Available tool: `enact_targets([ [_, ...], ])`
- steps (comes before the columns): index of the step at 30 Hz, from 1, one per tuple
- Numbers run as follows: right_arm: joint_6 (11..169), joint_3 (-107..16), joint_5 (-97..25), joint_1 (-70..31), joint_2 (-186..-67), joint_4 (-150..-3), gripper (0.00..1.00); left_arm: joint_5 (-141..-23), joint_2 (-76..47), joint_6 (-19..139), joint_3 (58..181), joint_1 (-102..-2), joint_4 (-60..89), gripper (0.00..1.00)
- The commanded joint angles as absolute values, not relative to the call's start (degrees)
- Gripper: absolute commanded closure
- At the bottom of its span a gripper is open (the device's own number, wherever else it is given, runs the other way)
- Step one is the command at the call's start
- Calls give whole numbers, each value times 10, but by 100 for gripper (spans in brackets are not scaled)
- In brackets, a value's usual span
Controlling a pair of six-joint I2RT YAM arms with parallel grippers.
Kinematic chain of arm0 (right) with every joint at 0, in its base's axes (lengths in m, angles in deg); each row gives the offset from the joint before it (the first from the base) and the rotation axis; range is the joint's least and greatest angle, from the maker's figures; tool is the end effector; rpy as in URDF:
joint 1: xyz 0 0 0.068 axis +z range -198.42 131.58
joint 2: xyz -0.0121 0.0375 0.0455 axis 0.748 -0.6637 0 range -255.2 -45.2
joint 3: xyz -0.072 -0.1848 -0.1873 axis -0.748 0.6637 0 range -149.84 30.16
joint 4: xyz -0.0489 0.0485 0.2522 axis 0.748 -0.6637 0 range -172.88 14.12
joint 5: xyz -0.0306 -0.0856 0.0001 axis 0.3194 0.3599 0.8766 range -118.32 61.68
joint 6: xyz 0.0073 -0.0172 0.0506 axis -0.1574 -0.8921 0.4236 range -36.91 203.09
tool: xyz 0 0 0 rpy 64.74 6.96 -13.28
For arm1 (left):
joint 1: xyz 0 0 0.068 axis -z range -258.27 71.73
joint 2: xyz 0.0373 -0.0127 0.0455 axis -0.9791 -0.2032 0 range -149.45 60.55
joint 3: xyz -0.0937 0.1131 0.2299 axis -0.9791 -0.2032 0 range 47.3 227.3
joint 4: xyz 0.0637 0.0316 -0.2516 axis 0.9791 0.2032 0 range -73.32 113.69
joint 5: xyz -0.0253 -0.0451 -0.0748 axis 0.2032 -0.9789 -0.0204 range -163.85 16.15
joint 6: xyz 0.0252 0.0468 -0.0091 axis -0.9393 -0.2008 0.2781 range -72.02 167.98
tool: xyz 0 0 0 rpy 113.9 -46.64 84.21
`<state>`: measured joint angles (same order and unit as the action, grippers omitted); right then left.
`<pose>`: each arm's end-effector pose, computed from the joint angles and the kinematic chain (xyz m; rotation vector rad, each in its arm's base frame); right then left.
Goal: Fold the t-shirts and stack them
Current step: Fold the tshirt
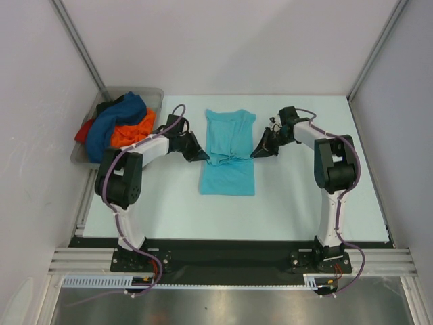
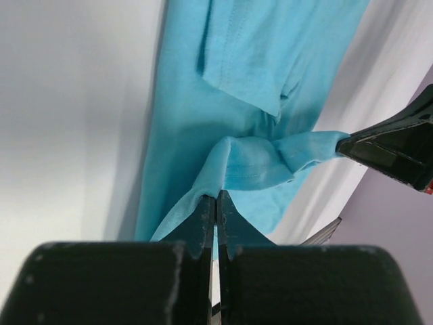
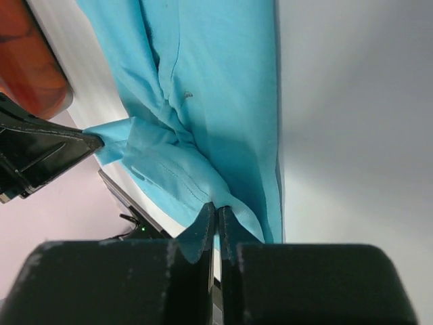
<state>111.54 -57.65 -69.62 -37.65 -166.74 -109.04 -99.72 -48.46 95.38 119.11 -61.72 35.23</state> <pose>0.4227 0.1043 0.1597 0.2151 2.7740 1.1752 0.3763 -0.1280 0.1751 -0.5351 2.6594 -0.9689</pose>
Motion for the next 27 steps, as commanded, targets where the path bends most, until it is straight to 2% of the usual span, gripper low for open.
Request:
enact_targets([
  [1,1117,-604,-709,-385,-1675,-1100,94,-1009,-497,935,1223,-626,360,100],
  [2,1118,-606,-708,-389,-1677,-1099,91,-1003,-500,927,1231,-626,367,99],
  [3,1119,-612,-708,-392,-1685,-1097,84,-986,-509,921,1238,-628,377,96],
  [6,1120,-659,-708,-414,-1713,-1090,75,-925,-536,867,1312,-630,449,79],
  [7,1117,-680,-708,-423,-1739,-1103,74,-886,-545,851,1337,-629,491,69],
  [9,1103,-761,-676,-446,-1758,-1145,68,-862,-550,810,1408,-629,529,64],
  [11,1061,-810,-655,-452,-1762,-1210,64,-822,-533,783,1440,-625,572,54],
  [13,1037,-830,-621,-449,-1740,-1265,62,-816,-484,768,1414,-620,577,49],
  [15,1023,-795,-616,-429,-1702,-1262,61,-836,-447,764,1372,-606,552,50],
  [18,1030,-661,-615,-382,-1604,-1178,56,-893,-397,766,1282,-577,509,60],
  [21,1031,-534,-601,-347,-1504,-1142,55,-904,-337,796,1188,-546,473,63],
  [27,1066,-291,-601,-312,-1347,-1063,55,-832,-187,855,1041,-505,464,67],
])
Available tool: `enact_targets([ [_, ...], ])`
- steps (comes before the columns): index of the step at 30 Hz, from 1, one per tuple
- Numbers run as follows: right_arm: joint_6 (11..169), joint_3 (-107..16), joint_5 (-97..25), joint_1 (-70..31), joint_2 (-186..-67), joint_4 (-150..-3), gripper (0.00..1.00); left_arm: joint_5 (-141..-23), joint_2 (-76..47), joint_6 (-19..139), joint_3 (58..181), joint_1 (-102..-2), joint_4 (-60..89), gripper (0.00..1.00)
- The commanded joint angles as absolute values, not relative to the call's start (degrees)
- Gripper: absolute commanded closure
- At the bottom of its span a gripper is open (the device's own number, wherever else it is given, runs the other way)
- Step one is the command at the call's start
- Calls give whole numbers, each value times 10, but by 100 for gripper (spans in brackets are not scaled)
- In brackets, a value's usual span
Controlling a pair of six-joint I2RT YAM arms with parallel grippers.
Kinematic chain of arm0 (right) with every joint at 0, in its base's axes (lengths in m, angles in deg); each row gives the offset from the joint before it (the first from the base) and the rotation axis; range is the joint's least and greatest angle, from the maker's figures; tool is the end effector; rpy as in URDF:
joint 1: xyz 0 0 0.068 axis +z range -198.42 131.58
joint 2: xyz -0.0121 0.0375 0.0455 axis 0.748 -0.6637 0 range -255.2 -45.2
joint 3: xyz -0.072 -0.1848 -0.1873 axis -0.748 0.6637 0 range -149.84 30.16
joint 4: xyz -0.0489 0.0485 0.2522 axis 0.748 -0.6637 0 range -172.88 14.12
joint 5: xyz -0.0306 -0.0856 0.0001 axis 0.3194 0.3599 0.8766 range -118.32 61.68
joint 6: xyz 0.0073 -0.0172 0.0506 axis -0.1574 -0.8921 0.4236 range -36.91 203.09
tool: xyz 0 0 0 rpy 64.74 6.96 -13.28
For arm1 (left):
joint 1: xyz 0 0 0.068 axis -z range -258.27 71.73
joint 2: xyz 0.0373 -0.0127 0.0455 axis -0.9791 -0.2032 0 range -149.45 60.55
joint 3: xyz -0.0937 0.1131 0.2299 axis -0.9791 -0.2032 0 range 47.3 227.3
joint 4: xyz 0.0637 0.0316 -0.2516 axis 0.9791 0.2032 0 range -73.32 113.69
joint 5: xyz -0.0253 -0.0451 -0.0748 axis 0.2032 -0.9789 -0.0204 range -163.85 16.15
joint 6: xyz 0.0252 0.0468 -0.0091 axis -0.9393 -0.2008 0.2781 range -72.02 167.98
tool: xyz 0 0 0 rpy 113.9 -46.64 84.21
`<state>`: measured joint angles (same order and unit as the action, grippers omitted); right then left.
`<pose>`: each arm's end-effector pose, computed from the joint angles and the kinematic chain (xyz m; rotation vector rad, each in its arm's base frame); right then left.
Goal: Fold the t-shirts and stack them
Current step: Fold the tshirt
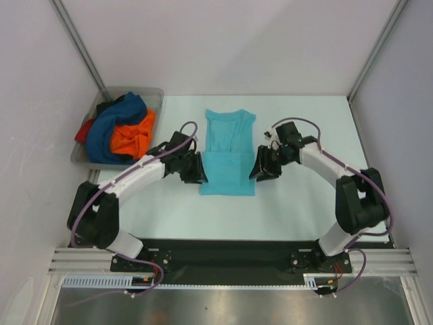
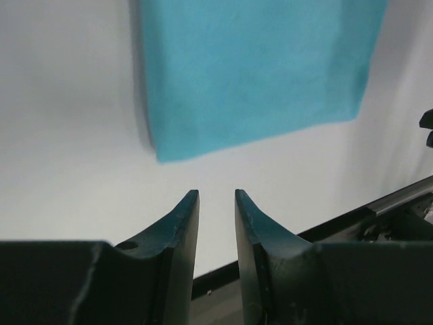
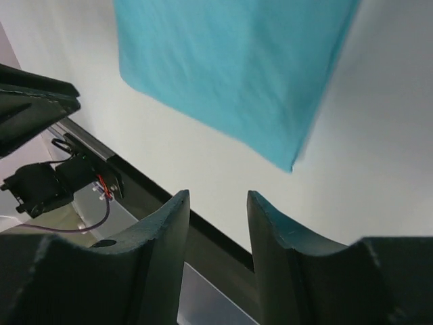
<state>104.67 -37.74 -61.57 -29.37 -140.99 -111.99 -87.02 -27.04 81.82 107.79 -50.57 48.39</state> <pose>0.3119 0.1284 0.2213 -0.1289 2.7549 0.9910 0.2713 -0.1516 0.2261 -0.0580 2.7150 -0.6569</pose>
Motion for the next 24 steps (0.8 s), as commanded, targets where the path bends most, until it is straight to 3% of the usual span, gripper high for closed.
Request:
enact_targets([
  [1,1093,-263,-608,-314,-1328,-1044,54,-828,-166,884,1002,-504,463,67],
  [5,1207,-107,-656,-323,-1266,-930,52,-837,-50,980,884,-504,404,57],
  [6,1233,-86,-657,-323,-1255,-873,52,-843,-33,1004,857,-504,384,51],
  [10,1350,-15,-622,-314,-1227,-770,48,-859,24,1138,723,-506,251,42],
  [20,1520,66,-565,-306,-1234,-630,42,-852,-52,1300,635,-515,19,40],
  [24,1567,88,-543,-296,-1242,-580,43,-840,-83,1358,624,-515,1,44],
])
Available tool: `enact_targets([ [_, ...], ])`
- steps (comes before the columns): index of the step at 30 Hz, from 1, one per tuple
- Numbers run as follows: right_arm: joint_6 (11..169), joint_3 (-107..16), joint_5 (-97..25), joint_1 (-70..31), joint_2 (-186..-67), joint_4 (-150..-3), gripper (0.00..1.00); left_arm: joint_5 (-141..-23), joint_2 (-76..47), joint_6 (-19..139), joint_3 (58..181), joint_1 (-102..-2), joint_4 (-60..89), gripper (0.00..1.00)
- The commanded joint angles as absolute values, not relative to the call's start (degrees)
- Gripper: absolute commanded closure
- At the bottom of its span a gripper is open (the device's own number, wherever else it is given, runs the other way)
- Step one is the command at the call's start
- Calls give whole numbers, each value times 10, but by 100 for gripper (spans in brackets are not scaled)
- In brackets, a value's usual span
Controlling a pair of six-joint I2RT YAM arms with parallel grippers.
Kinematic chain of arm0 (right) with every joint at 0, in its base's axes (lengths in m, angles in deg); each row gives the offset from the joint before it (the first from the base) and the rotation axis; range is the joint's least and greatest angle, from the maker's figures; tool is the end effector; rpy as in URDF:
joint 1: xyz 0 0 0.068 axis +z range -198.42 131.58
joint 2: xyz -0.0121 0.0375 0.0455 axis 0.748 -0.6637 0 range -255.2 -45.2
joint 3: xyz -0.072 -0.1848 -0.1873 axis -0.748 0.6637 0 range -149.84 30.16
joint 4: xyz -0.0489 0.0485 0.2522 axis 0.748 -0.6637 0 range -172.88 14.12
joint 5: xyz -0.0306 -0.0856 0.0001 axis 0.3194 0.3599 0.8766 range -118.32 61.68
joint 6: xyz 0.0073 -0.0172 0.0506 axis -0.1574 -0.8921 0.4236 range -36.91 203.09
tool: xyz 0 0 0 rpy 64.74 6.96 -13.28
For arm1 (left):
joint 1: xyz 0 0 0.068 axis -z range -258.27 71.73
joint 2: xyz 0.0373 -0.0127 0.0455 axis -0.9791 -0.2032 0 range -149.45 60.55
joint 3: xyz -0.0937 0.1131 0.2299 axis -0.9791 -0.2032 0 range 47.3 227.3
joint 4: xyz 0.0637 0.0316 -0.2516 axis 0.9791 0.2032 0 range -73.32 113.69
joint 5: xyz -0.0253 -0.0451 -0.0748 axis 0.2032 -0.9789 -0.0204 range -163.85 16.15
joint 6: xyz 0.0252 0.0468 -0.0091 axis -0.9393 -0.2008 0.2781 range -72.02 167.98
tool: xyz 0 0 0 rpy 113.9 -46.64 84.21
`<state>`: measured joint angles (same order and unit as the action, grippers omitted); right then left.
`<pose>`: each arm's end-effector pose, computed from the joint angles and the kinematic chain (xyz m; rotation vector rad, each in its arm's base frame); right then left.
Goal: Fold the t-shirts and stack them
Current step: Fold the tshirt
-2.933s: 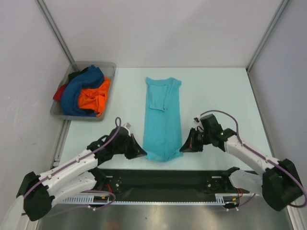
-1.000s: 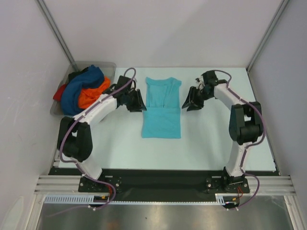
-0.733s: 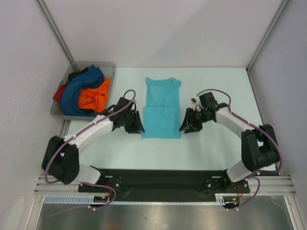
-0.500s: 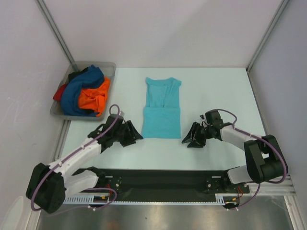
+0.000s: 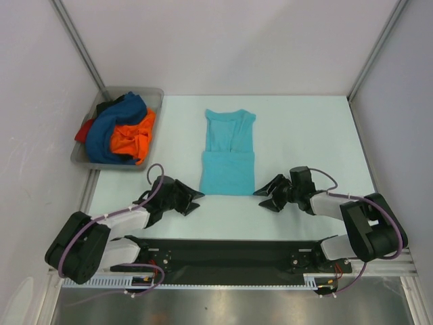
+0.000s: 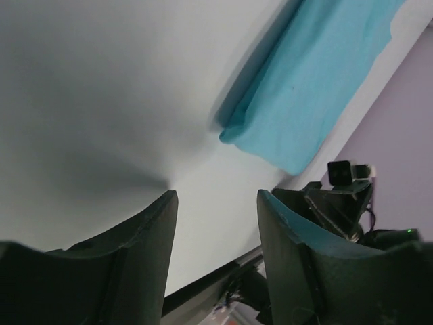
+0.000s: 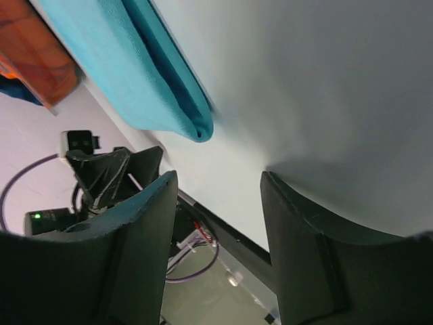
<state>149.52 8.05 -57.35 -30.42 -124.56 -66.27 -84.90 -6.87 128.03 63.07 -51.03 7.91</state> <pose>0.2088 0.0860 0.1217 0.8493 2.5405 1.2049 0.1725 -0.0965 0.1283 -1.0580 2.3774 -1.0622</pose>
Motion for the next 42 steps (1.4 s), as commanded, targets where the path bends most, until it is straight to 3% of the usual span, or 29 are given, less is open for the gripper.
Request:
enact_targets([
  [1,1576,91,-535,-292,-1245,-575,43,-835,-88,1365,625,-514,-2,45],
  [12,1726,102,-439,-222,-1305,-499,44,-817,-158,1456,650,-510,-27,46],
  [15,1741,101,-423,-220,-1313,-507,49,-816,-165,1466,651,-507,-29,46],
  [19,1740,104,-390,-219,-1298,-522,62,-812,-164,1469,650,-505,-26,46],
  [24,1731,101,-385,-219,-1300,-536,64,-818,-182,1478,651,-503,-46,44],
  [31,1722,95,-390,-219,-1304,-535,96,-813,-213,1509,650,-494,-75,47],
  [42,1715,77,-395,-220,-1274,-567,100,-790,-226,1500,644,-495,-74,64],
])
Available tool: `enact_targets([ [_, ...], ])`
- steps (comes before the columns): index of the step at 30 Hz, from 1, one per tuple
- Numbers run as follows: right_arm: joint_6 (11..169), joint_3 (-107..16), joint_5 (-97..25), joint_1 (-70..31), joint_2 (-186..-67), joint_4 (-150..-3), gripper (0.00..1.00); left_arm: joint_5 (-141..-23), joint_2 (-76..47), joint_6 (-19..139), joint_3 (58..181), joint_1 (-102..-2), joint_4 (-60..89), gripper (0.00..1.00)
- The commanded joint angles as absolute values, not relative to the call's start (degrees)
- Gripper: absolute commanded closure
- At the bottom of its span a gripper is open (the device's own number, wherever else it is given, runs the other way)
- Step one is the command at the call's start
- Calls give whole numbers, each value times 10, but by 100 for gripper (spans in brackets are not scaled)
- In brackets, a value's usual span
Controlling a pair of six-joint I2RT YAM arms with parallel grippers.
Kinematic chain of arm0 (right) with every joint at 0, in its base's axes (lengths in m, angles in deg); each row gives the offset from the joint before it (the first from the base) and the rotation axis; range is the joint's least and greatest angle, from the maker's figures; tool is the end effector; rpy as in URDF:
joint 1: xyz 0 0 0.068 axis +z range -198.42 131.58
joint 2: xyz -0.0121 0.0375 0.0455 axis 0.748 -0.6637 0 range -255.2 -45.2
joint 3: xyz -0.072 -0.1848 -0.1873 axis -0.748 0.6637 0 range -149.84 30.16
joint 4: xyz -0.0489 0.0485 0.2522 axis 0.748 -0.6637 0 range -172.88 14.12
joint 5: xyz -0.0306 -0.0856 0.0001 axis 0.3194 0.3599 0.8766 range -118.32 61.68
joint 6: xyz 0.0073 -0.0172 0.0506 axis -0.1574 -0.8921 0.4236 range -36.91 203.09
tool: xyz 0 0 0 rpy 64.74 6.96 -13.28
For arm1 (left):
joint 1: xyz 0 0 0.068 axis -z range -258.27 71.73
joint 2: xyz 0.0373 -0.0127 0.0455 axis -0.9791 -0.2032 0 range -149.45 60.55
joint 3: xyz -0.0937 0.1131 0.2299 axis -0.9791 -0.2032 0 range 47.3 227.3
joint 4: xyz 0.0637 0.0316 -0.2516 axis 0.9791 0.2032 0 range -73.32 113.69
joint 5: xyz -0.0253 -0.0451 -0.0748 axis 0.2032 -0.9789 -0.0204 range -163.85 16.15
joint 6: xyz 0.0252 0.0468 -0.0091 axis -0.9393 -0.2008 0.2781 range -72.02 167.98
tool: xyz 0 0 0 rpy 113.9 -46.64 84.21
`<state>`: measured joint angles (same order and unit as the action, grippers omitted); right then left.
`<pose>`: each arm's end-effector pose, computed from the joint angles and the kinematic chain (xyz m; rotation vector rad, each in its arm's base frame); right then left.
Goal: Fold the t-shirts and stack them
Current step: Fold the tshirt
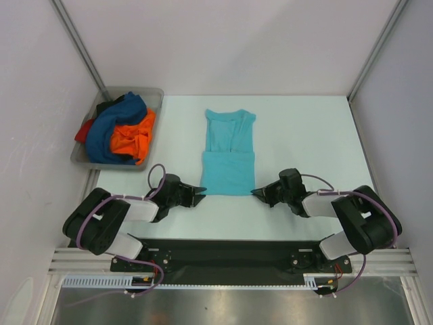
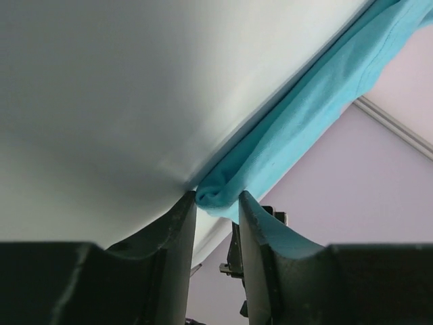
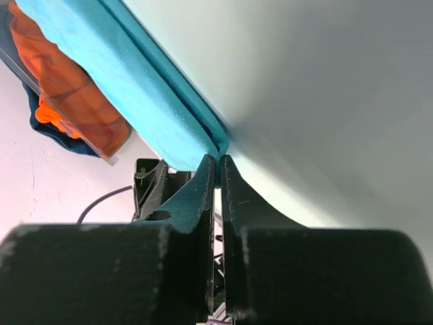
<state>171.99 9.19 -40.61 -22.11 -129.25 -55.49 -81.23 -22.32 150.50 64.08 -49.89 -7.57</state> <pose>0.2092 0.1119 0.1110 1.2672 2.3248 1.1307 0.1939 -0.1100 0.1029 -1.5474 2.1758 -1.1565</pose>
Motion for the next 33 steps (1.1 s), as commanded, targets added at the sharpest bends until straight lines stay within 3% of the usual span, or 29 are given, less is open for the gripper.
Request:
enact_targets([
  [1,1714,77,-397,-220,-1271,-566,100,-788,-224,1497,644,-495,-68,65],
  [6,1710,80,-409,-228,-1276,-563,100,-790,-227,1471,651,-500,-50,73],
  [10,1691,80,-424,-235,-1277,-564,100,-804,-238,1421,691,-505,-6,100],
  [18,1610,138,-487,-263,-1225,-583,100,-774,-189,1222,809,-491,220,100],
  [26,1585,203,-498,-250,-1111,-613,100,-754,-95,1221,736,-428,272,99],
  [33,1567,231,-474,-204,-906,-813,100,-740,-1,1251,688,-339,325,100],
])
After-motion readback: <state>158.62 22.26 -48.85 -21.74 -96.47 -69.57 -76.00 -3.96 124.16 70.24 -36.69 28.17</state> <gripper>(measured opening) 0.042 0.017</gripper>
